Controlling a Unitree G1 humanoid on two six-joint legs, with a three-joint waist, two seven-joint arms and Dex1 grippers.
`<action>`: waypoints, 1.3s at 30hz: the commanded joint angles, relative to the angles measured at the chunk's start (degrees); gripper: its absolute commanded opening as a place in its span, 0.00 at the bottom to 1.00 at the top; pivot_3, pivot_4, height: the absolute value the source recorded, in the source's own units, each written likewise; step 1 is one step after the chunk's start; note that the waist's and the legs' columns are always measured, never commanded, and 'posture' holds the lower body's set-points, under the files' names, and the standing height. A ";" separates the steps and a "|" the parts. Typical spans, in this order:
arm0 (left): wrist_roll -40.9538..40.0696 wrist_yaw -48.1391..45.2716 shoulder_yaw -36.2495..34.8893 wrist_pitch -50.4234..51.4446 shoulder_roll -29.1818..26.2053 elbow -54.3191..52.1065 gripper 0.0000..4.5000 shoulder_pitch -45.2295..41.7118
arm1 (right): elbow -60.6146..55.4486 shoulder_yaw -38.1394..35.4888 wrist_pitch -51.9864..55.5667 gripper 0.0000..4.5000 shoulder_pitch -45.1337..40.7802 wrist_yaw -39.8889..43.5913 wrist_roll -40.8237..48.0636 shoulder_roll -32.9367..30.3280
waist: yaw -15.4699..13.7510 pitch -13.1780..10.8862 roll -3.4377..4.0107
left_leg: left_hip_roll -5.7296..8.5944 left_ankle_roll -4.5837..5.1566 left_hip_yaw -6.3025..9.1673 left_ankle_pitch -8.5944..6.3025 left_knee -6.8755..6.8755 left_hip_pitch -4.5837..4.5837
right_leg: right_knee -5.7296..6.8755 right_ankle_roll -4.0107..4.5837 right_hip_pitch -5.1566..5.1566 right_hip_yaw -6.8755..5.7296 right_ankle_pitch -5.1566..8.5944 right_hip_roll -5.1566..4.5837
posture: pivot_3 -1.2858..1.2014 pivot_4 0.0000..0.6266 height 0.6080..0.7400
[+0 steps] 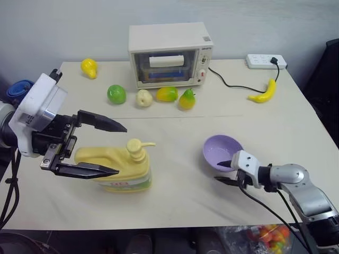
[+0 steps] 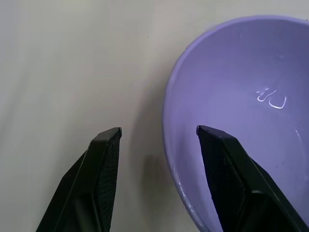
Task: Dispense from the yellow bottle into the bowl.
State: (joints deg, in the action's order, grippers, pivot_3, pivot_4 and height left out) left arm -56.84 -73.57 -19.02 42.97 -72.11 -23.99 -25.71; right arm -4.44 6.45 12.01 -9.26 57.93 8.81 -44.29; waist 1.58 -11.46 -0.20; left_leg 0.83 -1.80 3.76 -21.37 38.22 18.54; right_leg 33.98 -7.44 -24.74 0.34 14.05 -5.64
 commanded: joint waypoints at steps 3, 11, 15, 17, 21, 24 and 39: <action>0.60 -0.66 -0.83 -0.51 -0.29 -0.62 1.00 -0.31 | 1.34 -0.23 -2.65 0.46 -1.07 -0.26 -1.07 0.47 | 0.02 0.00 0.00 | -0.01 -0.01 0.00 0.00 0.00 -0.01 | 0.00 0.00 0.00 0.00 0.00 0.01 | 0.52 0.24 1.00; 1.13 -0.37 -0.45 -0.58 0.28 -0.90 1.00 -0.46 | 2.55 0.11 -4.46 0.01 -1.70 -0.03 -1.62 0.46 | 0.01 0.05 -0.10 | -0.03 0.00 -0.03 0.00 0.02 -0.08 | 0.01 0.00 0.05 0.03 0.00 0.03 | 0.52 0.24 1.00; 1.73 -0.29 0.09 -0.85 0.60 -0.67 1.00 -0.75 | 2.85 0.62 -5.91 0.01 -1.95 0.63 -2.65 -0.25 | -0.01 0.04 -0.10 | -0.04 0.00 -0.02 0.00 0.05 -0.08 | 0.01 0.00 0.04 0.03 0.00 0.05 | 0.52 0.24 1.00; 2.38 -0.17 0.66 -1.19 0.99 -0.18 1.00 -0.94 | 2.36 0.59 -6.84 0.01 -1.80 1.88 -2.97 -1.21 | 0.00 0.04 -0.10 | -0.04 0.00 -0.02 0.00 0.06 -0.09 | 0.01 0.00 0.04 0.03 0.00 0.05 | 0.52 0.24 1.00; 3.14 -0.10 1.75 -1.34 1.62 1.75 1.00 -2.69 | 1.39 0.41 -9.66 0.01 -2.44 5.38 -3.66 -4.06 | -0.01 0.04 -0.11 | -0.04 0.00 -0.02 0.00 0.07 -0.09 | 0.02 0.00 0.03 0.03 0.00 0.06 | 0.52 0.24 1.00; 3.05 0.69 2.96 -0.72 2.61 4.06 1.00 -6.21 | -0.62 0.17 -10.28 0.01 -3.87 8.77 -2.65 -6.21 | -0.02 0.04 -0.11 | -0.03 0.02 -0.02 -0.01 0.08 -0.07 | 0.02 0.00 0.03 0.03 0.00 0.06 | 0.52 0.24 1.00; 5.22 -3.58 6.44 0.04 4.62 10.87 0.26 -13.88 | -13.90 10.59 0.67 0.00 -29.13 26.93 6.69 -3.67 | 0.00 0.00 -0.11 | -0.08 -0.12 0.01 -0.02 0.79 0.74 | 0.72 0.01 -0.77 0.02 -0.02 0.12 | 0.52 0.24 1.00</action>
State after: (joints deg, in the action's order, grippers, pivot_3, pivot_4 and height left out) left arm -51.41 -77.69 -12.13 43.34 -68.01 -12.73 -38.13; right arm -17.26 16.06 11.52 -36.14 83.68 14.33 -48.94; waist 1.57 -11.46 -0.32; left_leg 0.75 -1.94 3.79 -21.40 39.06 19.33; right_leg 34.72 -7.43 -25.54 0.36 14.04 -5.53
